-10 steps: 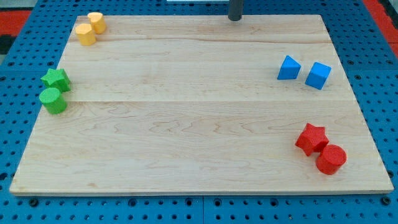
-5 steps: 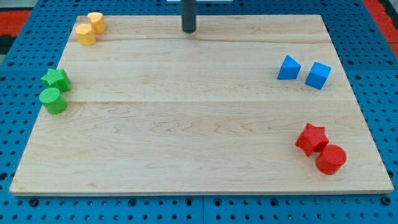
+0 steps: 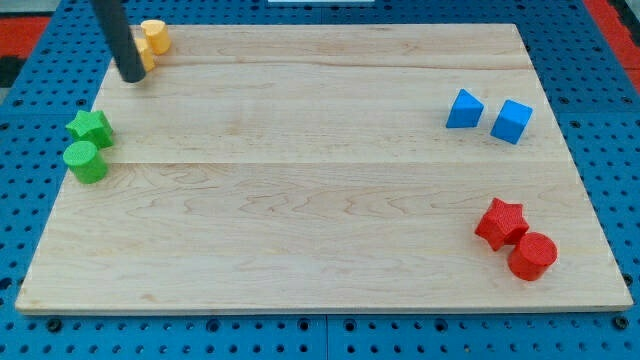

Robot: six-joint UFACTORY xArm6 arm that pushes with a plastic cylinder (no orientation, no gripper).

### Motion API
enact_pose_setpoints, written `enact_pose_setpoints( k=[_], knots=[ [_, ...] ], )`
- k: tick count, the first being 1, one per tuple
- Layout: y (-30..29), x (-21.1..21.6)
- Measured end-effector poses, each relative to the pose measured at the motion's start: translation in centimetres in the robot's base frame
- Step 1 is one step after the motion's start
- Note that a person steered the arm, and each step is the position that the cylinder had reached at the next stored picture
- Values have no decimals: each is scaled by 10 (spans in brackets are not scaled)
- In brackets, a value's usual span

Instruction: Move yellow hexagon down towards the center

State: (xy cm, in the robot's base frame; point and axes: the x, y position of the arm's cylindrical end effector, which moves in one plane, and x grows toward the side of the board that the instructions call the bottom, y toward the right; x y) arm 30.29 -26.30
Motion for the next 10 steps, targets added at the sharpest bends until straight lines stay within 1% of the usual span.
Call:
enact_pose_setpoints(
  k=[1,2,4,5,7,8,10],
  knots=[
    [-40,11],
    [-42,11],
    [-42,-42],
    [-42,-41],
    [-42,-72],
    [-41,-77],
    [-35,-64]
  ],
)
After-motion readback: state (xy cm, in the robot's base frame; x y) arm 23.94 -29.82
